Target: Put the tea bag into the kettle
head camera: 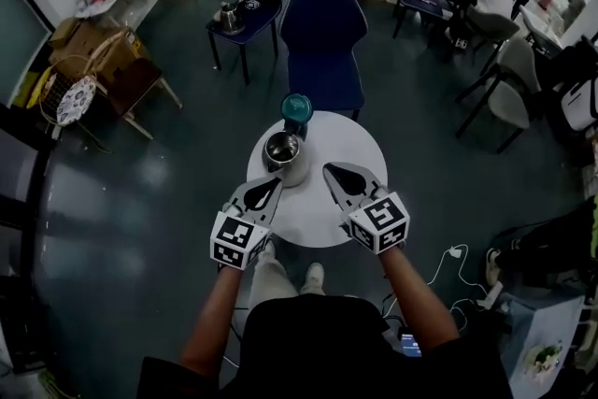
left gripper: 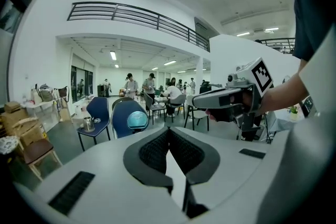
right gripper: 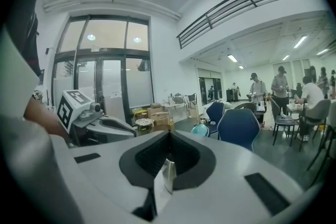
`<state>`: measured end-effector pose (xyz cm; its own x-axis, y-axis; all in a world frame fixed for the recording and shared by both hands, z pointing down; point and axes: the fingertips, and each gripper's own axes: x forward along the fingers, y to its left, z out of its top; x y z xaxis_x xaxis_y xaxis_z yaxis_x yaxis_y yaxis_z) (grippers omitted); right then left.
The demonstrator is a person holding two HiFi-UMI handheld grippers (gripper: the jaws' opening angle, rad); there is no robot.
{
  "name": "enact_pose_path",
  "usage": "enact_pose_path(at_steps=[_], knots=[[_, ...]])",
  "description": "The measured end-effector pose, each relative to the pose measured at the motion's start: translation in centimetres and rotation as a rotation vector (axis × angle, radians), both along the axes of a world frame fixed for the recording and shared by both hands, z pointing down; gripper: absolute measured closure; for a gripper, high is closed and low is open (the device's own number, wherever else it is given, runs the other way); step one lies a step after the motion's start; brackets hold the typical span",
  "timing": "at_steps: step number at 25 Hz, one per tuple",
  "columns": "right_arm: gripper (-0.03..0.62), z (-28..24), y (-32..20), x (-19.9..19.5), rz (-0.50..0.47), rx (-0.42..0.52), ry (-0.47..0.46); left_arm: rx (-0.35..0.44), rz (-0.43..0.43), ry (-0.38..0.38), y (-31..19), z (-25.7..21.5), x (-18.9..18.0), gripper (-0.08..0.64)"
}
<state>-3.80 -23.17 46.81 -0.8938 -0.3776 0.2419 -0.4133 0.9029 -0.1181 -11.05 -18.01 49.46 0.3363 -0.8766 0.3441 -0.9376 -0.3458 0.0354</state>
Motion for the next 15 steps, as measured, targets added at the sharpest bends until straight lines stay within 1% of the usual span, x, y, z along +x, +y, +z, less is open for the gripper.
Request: enact_pose_path(at_steps=[6,15], knots=[[0.575,-0.9,0.3,0.9,-0.019,0.022,-0.021,0.021,-0.025,0.023,1.9,-0.4,1.4,0.545],[0.575,-1.3,1.4,0.8,-0.05,0.023,-0.048,0.031,-0.077,0.047,3.5,-0.7,1.5,0.545]])
